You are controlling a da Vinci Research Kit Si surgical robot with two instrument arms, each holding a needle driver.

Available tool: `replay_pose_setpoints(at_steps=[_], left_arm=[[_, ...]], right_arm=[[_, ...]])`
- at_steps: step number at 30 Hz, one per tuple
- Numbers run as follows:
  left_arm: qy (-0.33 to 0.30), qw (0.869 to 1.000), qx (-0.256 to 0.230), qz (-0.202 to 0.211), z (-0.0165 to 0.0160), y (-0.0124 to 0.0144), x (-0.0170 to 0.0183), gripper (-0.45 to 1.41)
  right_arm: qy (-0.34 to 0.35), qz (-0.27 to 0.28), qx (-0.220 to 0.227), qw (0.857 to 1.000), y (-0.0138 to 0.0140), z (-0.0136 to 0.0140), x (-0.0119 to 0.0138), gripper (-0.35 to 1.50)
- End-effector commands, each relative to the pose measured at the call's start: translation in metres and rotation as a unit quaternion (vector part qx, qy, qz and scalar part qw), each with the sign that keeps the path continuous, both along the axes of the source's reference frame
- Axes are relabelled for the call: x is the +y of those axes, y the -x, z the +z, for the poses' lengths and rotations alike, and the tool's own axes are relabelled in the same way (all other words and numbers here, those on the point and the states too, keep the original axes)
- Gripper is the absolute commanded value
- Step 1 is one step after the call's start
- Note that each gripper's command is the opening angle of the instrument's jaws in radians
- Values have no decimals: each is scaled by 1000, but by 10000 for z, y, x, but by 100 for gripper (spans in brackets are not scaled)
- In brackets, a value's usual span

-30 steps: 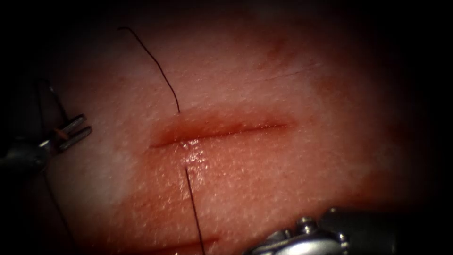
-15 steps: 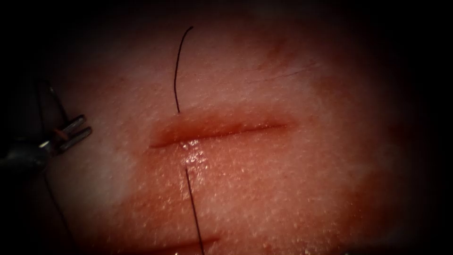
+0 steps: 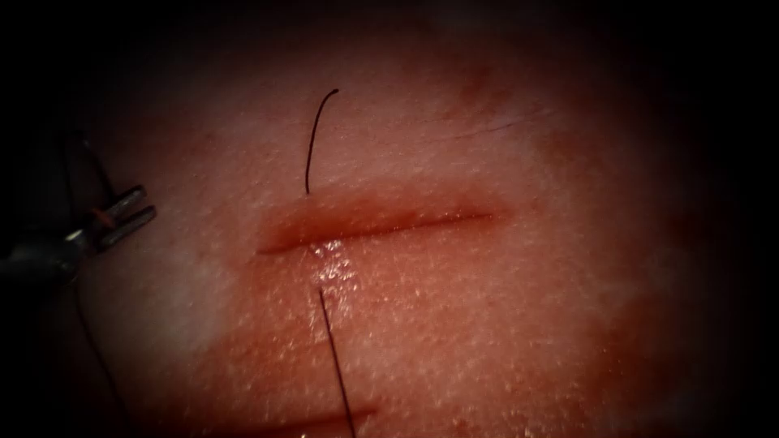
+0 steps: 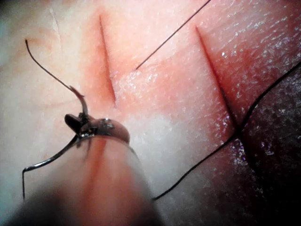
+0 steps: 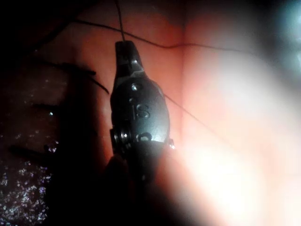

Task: Wound Closure
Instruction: Grip suture near skin and pull away to lengthen working end. Repeat until only a short tail is left.

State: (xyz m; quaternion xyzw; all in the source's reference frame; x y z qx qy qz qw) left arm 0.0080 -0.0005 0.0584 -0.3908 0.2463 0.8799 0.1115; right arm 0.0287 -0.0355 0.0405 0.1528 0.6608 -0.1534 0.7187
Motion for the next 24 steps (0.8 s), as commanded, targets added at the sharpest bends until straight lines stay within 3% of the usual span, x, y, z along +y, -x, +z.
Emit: replay_pose_setpoints(at_steps=[1,2,3,5,7,15,24], left_arm=[[-1,1000,-1,1,7,4,6,-45],[-2,1000,-1,1,8,2,9,-45],[-3,1000,-2,3,8,1,13,-45],[-10,1000,-3,2,10,-3,25,-45],[-14,1000,0,4,12,-6,37,-45],[-7,1000,4,-12,43,-12,102,-45],[-8,1000,7,-17,87,2,137,-45]], right_arm=[[-1,1,0,1000,-7,5,1,-35],[-4,1,-2,1000,-8,5,3,-35],[-7,6,2,1000,-8,5,5,26],[-16,19,14,1000,-6,5,14,93],[-21,31,18,999,-2,5,24,116],[11,102,-34,994,46,21,76,145],[39,134,-79,987,108,26,113,148]])
